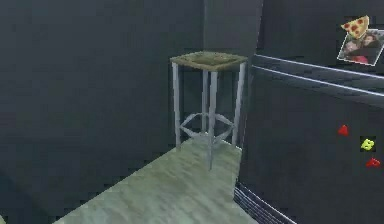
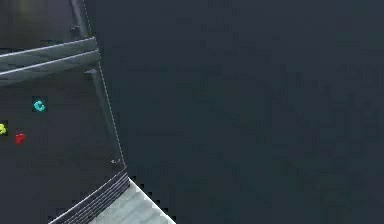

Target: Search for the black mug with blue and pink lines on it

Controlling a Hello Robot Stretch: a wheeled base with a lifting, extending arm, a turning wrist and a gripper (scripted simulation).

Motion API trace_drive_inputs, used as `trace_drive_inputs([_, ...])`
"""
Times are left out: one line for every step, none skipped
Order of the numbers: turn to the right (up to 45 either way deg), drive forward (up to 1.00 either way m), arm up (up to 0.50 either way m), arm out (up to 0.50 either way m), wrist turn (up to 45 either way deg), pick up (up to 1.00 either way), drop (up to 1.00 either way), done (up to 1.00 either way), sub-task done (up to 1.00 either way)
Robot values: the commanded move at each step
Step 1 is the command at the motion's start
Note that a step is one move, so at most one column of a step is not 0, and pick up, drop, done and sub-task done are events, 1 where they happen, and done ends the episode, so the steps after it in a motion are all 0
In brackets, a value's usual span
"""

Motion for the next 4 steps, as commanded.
trace_drive_inputs([0.0, 0.60, 0.00, 0.00, 0.0, 0.00, 0.00, 0.00, 0.00])
trace_drive_inputs([-45.0, 0.00, 0.00, 0.00, 0.0, 0.00, 0.00, 0.00, 0.00])
trace_drive_inputs([-33.0, 0.00, 0.00, 0.00, 0.0, 0.00, 0.00, 0.00, 0.00])
trace_drive_inputs([0.0, 0.20, 0.00, 0.00, 0.0, 0.00, 0.00, 0.00, 0.00])
